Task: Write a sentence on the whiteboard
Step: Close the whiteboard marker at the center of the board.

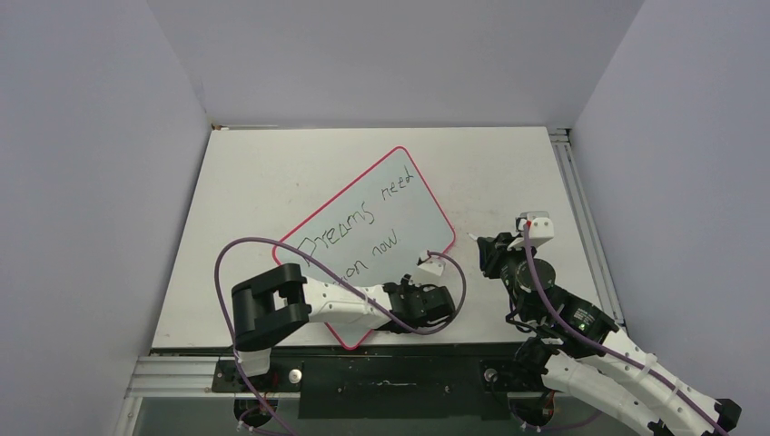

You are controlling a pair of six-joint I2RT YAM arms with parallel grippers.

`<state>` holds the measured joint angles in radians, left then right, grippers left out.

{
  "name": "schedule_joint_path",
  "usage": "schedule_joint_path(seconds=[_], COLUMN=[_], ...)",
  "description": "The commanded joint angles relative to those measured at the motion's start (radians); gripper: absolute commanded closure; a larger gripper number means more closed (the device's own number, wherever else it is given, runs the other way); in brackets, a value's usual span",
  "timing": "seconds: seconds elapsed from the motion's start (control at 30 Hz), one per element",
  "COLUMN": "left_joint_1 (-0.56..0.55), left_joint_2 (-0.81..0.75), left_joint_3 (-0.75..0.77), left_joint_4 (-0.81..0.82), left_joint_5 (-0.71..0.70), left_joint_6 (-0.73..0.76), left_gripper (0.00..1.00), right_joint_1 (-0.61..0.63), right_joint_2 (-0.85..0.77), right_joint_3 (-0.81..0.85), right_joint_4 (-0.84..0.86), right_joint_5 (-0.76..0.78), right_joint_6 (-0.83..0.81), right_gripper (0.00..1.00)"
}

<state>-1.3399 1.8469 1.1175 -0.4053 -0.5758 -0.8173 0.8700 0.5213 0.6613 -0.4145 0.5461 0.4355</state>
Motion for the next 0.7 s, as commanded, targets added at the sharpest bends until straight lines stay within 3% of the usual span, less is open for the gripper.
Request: schedule_joint_path(seconds=[0.0, 0.67], left_joint_1=[-0.004, -0.008], left_joint_2=[0.013, 0.036], left_joint_3=[0.029, 0.041], left_joint_4=[0.037, -0.016], left_joint_5=[0.015, 0.006], left_joint_6=[0.024, 0.016], left_gripper=[0.69, 0.72], right_joint_1=[-0.006, -0.006], right_joint_2=[-0.007, -0.013], right_joint_3=[-0.001, 0.006], right_joint_4=[0.015, 0.01], right_joint_5=[0.022, 0.041], right_joint_6=[0.009, 0.011], right_gripper=[0.92, 0.92])
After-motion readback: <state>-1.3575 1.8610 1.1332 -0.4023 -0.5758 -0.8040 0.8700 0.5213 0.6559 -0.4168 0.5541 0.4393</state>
